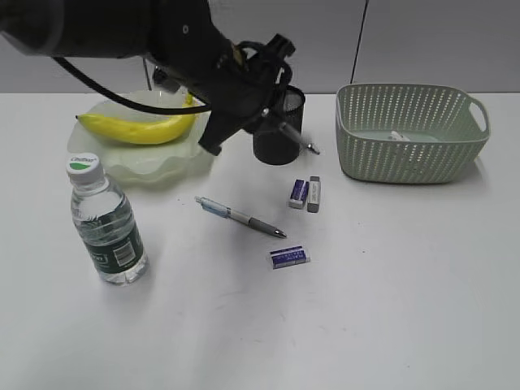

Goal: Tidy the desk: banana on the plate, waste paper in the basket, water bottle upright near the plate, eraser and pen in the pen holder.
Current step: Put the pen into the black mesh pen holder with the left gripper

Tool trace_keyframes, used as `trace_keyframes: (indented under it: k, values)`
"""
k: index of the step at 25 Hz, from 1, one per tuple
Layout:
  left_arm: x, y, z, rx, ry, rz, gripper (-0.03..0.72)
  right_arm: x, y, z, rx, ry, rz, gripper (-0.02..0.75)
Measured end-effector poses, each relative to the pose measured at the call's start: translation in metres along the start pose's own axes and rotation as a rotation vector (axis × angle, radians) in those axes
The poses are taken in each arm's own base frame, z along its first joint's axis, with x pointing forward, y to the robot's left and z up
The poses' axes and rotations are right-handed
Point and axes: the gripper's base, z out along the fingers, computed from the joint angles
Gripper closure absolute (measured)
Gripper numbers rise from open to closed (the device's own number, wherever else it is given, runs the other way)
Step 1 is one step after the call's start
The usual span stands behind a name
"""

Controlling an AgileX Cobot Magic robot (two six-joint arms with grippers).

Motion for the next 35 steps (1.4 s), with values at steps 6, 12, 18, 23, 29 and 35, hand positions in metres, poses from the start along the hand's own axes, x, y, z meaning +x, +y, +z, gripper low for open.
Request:
trace_keyframes:
  k: [6, 12, 18, 23, 29, 35]
  values:
    - [-0.001, -0.033, -0.006, 0.358, -0.098, 0.189, 0.601, 0.000, 0.000, 0.000, 0.000, 0.000, 0.000, 0.331]
    - [-0.023, -0.044, -0.013, 0.483, -0.265, 0.575, 0.601, 0.000, 0.000, 0.000, 0.000, 0.000, 0.000, 0.331]
    - [-0.061, -0.040, -0.014, 0.509, -0.382, 0.860, 0.601, 0.000, 0.000, 0.000, 0.000, 0.000, 0.000, 0.331]
    - [-0.088, -0.024, 0.013, 0.578, -0.364, 0.880, 0.601, 0.000, 0.000, 0.000, 0.000, 0.000, 0.000, 0.331]
    - [-0.090, -0.015, 0.044, 0.599, -0.344, 1.022, 0.601, 0.000, 0.000, 0.000, 0.000, -0.001, 0.000, 0.331]
    - [-0.094, -0.021, 0.056, 0.577, -0.370, 1.124, 0.601, 0.000, 0.000, 0.000, 0.000, -0.001, 0.000, 0.331]
